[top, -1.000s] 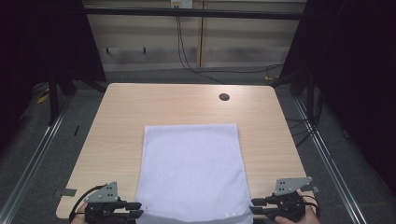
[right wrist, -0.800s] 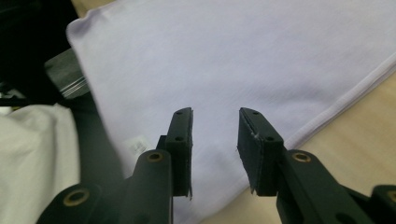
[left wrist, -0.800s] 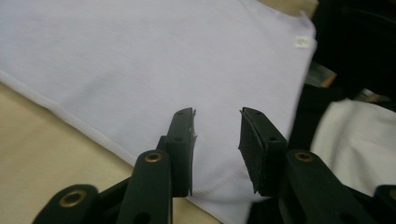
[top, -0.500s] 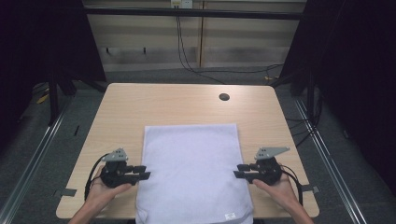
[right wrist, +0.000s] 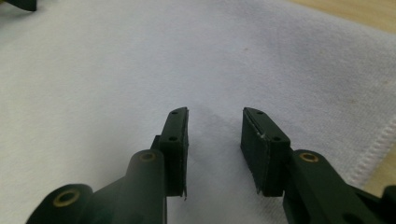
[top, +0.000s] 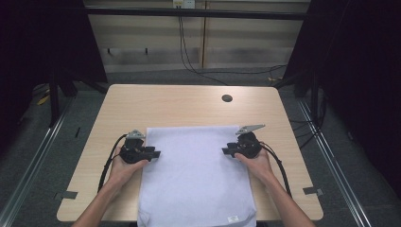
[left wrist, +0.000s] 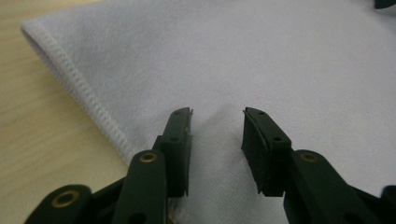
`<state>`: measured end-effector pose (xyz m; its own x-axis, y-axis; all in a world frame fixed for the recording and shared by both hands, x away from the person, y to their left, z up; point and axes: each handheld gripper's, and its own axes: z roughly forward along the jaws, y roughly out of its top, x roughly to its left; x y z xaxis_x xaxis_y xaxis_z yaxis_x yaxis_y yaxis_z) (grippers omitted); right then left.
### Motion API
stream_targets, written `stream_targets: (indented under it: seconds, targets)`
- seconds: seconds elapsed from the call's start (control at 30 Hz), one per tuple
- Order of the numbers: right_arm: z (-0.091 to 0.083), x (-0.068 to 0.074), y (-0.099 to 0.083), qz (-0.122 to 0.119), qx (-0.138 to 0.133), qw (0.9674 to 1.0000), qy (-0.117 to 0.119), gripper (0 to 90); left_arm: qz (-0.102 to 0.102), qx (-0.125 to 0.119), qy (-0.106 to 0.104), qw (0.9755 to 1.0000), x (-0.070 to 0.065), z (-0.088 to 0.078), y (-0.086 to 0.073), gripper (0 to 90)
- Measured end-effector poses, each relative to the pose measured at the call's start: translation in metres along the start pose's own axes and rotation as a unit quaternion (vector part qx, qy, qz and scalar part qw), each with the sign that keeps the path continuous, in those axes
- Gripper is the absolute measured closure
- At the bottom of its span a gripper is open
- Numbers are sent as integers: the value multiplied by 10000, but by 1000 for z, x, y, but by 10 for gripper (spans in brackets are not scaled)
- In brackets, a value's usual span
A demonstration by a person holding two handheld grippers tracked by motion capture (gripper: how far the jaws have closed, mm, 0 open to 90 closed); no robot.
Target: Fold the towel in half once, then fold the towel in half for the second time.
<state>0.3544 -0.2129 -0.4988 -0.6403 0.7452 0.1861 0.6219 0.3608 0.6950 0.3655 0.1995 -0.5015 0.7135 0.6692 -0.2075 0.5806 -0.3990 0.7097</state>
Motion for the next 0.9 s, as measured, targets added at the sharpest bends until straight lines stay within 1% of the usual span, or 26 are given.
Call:
stream_targets:
  seconds: [0.03, 0.07, 0.1, 0.13, 0.17, 0.2, 0.27, 0.33, 0.37, 0.4, 0.43, 0.5, 0.53, 0.57, 0.6, 0.63, 0.7, 0.73, 0.8, 0.87, 0.9]
  targets:
    - [2, -1, -1, 31, 6, 10000, 21, 627, -38, 8, -40, 10000, 1, 0, 0, 628]
    - [3, -2, -2, 24, -27, 10000, 37, 628, -48, -18, -20, 10000, 1, 0, -1, 632]
    - [3, -3, -2, 83, -56, 9999, 64, 627, -21, -25, 17, 10000, 1, -1, -1, 641]
    - [2, -2, -2, 82, -37, 9999, 72, 624, -14, -42, 26, 10000, 0, 0, -2, 641]
    - [1, -2, -3, 82, 18, 10000, 52, 620, 28, -40, 19, 10000, -1, -1, -2, 640]
    - [1, -1, -4, 86, 17, 9999, 49, 618, 105, -12, 13, 9999, -1, -1, -3, 641]
    - [-1, 1, -5, 117, 70, 9999, 81, 617, 87, -7, -43, 10000, -3, -3, -4, 641]
    - [-3, 3, -7, 55, 99, 9999, 95, 618, 125, -23, -106, 9999, -4, -5, -7, 648]
    - [-5, 4, -8, 36, 147, 9998, 112, 618, 101, -39, -165, 9998, -4, -5, -9, 649]
    - [-7, 7, -10, 44, 176, 9998, 122, 619, 120, -36, -184, 9998, -5, -6, -10, 654]
    - [-9, 9, -11, 2, 230, 9996, 143, 619, 128, -28, -230, 9996, -5, -7, -10, 660]
    - [-14, 13, -15, -68, 292, 9994, 166, 620, 85, -19, -271, 9996, -5, -8, -11, 662]
    - [-16, 16, -17, -116, 352, 9991, 193, 621, 108, -8, -264, 9996, -7, -8, -12, 661]
    - [-19, 18, -19, -133, 387, 9989, 220, 620, 178, 22, -259, 9995, -10, -9, -13, 661]
    - [-21, 20, -22, -131, 393, 9988, 250, 620, 202, 51, -263, 9994, -13, -11, -14, 661]
    - [-23, 22, -24, -125, 393, 9987, 297, 620, 175, 55, -266, 9995, -16, -13, -17, 660]
    - [-26, 27, -28, -183, 432, 9984, 315, 607, 308, 94, -256, 9992, -23, -17, -22, 659]
    - [-27, 28, -30, -149, 420, 9982, 401, 604, 302, 130, -297, 9990, -27, -20, -24, 655]
    - [-30, 31, -33, -178, 431, 9977, 497, 605, 336, 162, -324, 9988, -32, -26, -31, 650]
    - [-32, 33, -34, -199, 484, 9967, 613, 609, 434, 295, -428, 9977, -38, -33, -35, 649]
    - [-34, 34, -34, -225, 506, 9968, 569, 603, 542, 397, -437, 9968, -40, -35, -36, 652]
